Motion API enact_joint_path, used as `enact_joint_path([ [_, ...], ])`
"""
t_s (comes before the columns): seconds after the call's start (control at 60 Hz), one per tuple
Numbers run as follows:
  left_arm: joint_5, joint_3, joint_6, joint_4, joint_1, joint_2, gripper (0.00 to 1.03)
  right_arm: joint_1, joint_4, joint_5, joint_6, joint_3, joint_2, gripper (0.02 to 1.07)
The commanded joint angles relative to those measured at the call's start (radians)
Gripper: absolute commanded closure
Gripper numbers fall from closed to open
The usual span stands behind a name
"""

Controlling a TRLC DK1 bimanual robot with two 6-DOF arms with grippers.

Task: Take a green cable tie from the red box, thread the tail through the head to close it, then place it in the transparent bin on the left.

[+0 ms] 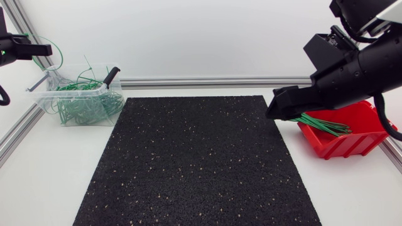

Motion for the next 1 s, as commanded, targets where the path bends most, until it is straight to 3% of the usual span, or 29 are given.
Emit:
enact_joint_path([
  [0.0, 0.006, 0.049, 0.025, 0.062, 0.025, 0.093, 1.00, 0.013, 0.010, 0.012, 0.022, -0.031, -0.028, 0.06],
  [0.2, 0.004, 0.164, 0.020, 0.125, 0.050, 0.288, 0.99, 0.042, 0.021, 0.059, 0.035, -0.075, -0.074, 0.06],
  [0.267, 0.003, 0.194, 0.020, 0.150, 0.050, 0.346, 0.89, 0.051, 0.029, 0.062, 0.038, -0.091, -0.090, 0.06],
  [0.317, 0.003, 0.216, 0.022, 0.151, 0.048, 0.384, 0.73, 0.059, 0.029, 0.067, 0.045, -0.097, -0.100, 0.06],
  [0.417, 0.001, 0.237, 0.025, 0.153, 0.045, 0.450, 0.19, 0.070, 0.033, 0.079, 0.048, -0.115, -0.119, 0.06],
  [0.467, 0.001, 0.237, 0.025, 0.150, 0.044, 0.461, 0.03, 0.074, 0.041, 0.090, 0.048, -0.126, -0.131, 0.06],
  [0.65, 0.001, 0.174, 0.030, 0.171, 0.033, 0.419, 0.03, 0.074, 0.041, 0.118, 0.035, -0.154, -0.183, 0.06],
  [0.9, 0.003, -0.062, 0.066, 0.318, -0.014, 0.211, 0.04, 0.043, 0.058, 0.171, 0.027, -0.204, -0.280, 0.06],
  [0.983, 0.001, -0.188, 0.050, 0.424, -0.027, 0.097, 0.04, 0.010, 0.084, 0.207, 0.018, -0.249, -0.332, 0.06],
])
